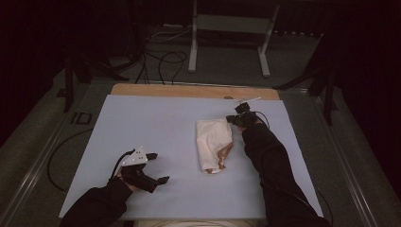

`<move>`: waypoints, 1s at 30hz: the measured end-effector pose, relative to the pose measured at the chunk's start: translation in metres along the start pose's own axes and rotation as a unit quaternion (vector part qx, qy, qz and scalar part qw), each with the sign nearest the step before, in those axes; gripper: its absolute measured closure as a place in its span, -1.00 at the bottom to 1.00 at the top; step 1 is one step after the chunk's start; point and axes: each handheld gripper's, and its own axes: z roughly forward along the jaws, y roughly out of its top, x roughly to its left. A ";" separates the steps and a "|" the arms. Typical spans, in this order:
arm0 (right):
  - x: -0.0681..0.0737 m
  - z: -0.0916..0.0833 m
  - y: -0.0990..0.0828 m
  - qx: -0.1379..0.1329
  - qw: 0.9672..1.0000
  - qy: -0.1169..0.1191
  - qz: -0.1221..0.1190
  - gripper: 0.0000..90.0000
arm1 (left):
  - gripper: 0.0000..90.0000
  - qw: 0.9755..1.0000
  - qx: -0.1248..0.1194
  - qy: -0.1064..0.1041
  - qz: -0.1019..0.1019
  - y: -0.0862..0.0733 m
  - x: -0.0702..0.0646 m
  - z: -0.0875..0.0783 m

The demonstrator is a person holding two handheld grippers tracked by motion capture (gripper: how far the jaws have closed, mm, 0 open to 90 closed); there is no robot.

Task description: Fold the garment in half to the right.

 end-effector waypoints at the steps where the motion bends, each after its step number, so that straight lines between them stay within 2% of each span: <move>1: -0.001 -0.001 0.000 0.000 1.000 -0.003 0.000 0.95 | -0.99 1.000 -0.005 0.000 -0.001 0.000 0.000 0.000; 13: -0.012 0.012 -0.008 0.013 1.000 -0.008 0.015 0.95 | -0.99 1.000 -0.020 0.013 -0.003 -0.001 0.003 -0.004; 20: -0.016 0.018 -0.012 0.022 1.000 -0.011 0.016 0.95 | -0.97 1.000 -0.025 0.007 -0.005 0.000 0.005 -0.005; 24: -0.017 0.025 -0.017 0.031 0.999 -0.010 0.020 0.95 | -0.98 0.999 -0.033 0.019 -0.006 0.000 0.005 -0.007; 26: -0.019 0.025 -0.018 0.025 0.999 -0.005 0.027 0.95 | -0.99 0.999 -0.036 0.026 -0.004 0.000 0.006 -0.009; 30: -0.019 0.026 -0.019 0.024 0.999 -0.008 0.020 0.95 | -0.99 0.999 -0.036 0.037 0.002 0.000 0.005 -0.010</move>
